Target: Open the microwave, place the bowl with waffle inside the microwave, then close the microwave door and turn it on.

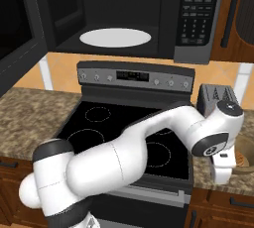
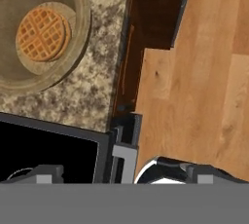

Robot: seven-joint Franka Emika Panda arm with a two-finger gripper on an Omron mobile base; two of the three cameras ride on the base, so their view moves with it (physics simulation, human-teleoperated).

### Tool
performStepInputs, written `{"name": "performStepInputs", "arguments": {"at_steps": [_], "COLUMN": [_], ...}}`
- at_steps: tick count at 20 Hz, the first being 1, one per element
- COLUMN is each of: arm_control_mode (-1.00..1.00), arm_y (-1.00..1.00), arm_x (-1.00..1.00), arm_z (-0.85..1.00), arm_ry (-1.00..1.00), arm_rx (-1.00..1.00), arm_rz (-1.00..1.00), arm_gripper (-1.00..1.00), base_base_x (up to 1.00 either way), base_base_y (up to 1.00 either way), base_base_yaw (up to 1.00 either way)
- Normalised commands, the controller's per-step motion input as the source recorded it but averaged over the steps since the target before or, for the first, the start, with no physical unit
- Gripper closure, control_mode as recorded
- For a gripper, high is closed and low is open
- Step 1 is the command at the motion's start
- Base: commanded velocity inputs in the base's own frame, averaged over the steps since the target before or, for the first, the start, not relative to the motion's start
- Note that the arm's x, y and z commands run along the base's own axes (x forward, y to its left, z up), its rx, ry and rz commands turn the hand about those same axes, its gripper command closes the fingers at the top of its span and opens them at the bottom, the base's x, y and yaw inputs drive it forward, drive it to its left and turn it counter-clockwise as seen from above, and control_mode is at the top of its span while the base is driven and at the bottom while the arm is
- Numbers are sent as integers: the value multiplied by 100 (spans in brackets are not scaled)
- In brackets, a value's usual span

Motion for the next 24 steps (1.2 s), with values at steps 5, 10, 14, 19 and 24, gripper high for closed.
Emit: {"name": "performStepInputs", "arguments": {"at_steps": [5,10,14,19,24], "arm_control_mode": [-100,-100,-100,-100,-100], "arm_y": [-43,-24,-48,-30,-15], "arm_x": [24,30,27,30,33], "arm_z": [-22,-46,-23,-24,-39], "arm_ry": [0,0,0,0,0], "arm_rx": [4,0,6,5,1], "arm_rz": [-5,-8,-5,-4,-2], "arm_gripper": [-100,-100,-100,-100,-100], "base_base_x": [0,0,0,0,0], "base_base_y": [0,0,0,0,0], "base_base_yaw": [0,0,0,0,0]}}
